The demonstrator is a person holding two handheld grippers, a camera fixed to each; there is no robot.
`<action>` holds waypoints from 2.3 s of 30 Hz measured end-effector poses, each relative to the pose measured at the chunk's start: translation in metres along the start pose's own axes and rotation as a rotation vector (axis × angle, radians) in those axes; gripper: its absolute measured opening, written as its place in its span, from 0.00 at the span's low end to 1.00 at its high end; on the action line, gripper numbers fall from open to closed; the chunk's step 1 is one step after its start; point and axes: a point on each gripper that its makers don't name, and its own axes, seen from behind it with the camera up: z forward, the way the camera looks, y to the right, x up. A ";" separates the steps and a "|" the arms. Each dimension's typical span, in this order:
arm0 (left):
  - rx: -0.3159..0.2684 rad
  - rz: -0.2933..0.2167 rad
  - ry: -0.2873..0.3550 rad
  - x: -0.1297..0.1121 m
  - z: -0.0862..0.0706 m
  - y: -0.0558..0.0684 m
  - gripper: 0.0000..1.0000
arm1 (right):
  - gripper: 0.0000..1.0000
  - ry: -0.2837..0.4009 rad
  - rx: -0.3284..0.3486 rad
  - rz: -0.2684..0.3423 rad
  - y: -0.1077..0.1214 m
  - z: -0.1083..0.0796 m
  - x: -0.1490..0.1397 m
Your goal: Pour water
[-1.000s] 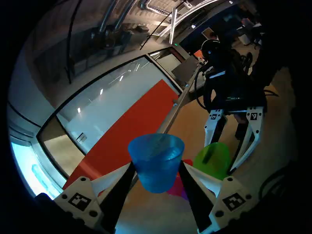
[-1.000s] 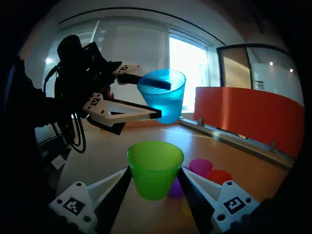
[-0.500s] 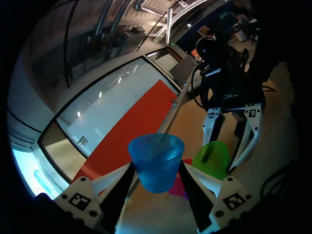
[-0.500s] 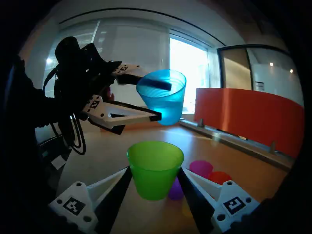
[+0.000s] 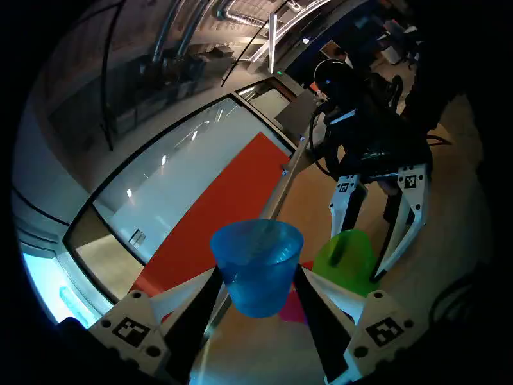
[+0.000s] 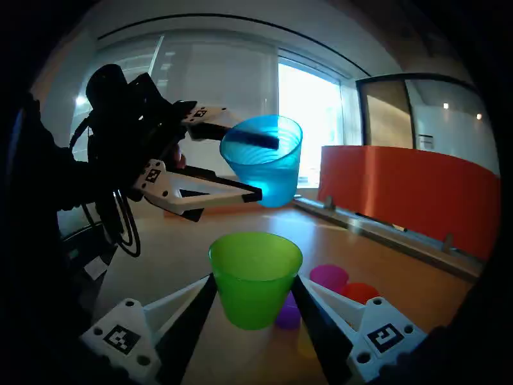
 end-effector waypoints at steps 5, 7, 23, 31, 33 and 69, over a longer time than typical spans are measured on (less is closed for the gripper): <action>0.000 0.012 0.003 0.000 0.001 0.000 0.79 | 0.86 0.001 0.003 0.000 -0.001 0.000 0.000; 0.000 0.015 0.005 0.000 0.001 0.000 0.79 | 0.86 0.001 0.005 -0.001 -0.001 -0.001 0.001; 0.005 0.038 0.012 0.000 0.001 -0.001 0.79 | 0.86 0.002 0.016 -0.015 -0.003 -0.001 0.003; 0.003 0.051 0.013 0.000 0.002 -0.001 0.79 | 0.86 0.002 0.026 -0.020 -0.005 -0.003 0.003; 0.003 0.053 0.014 0.001 0.002 -0.001 0.79 | 0.86 0.001 0.027 -0.022 -0.005 -0.003 0.003; 0.004 0.083 0.019 0.005 0.004 -0.001 0.79 | 0.86 -0.009 0.047 -0.047 -0.004 -0.008 0.006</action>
